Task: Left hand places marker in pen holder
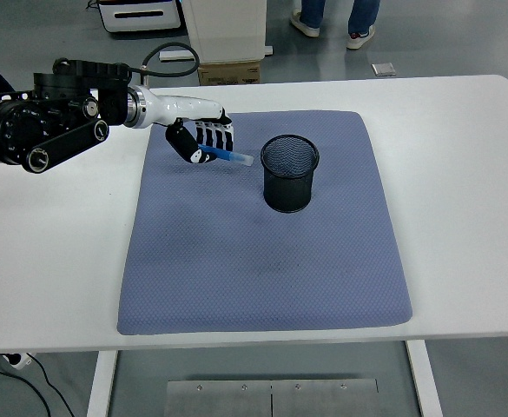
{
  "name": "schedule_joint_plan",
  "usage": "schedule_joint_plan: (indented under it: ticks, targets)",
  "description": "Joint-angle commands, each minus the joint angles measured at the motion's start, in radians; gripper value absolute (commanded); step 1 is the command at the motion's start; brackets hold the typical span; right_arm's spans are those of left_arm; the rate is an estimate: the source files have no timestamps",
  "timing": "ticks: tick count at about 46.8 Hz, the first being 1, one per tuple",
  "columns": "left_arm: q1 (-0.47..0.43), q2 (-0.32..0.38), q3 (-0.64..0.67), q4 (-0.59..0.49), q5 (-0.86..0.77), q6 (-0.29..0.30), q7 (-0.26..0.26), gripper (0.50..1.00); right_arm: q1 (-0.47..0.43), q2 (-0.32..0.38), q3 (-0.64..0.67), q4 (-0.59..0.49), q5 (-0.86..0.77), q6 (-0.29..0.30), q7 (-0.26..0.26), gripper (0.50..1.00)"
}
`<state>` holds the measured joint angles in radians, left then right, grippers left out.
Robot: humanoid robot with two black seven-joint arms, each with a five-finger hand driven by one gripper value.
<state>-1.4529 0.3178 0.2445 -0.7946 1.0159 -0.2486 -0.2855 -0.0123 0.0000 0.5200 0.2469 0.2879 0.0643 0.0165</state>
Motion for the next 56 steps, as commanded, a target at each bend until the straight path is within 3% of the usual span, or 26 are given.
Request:
schedule_joint_plan:
  ticks: [1,22,56]
  targets:
    - [0.000,-0.003,-0.013,0.000,-0.010,0.000,0.000,0.500,0.000,0.000,0.000,0.000,0.000,0.000,0.000,1.000]
    - [-0.007,-0.032,-0.083,-0.002,-0.045,0.000,0.002,0.500,0.000,0.000,0.000,0.000,0.000,0.000,0.000,1.000]
    - [-0.021,-0.128,-0.109,-0.002,-0.246,0.008,0.002,0.500,0.000,0.000,0.000,0.000,0.000,0.000,-0.001,1.000]
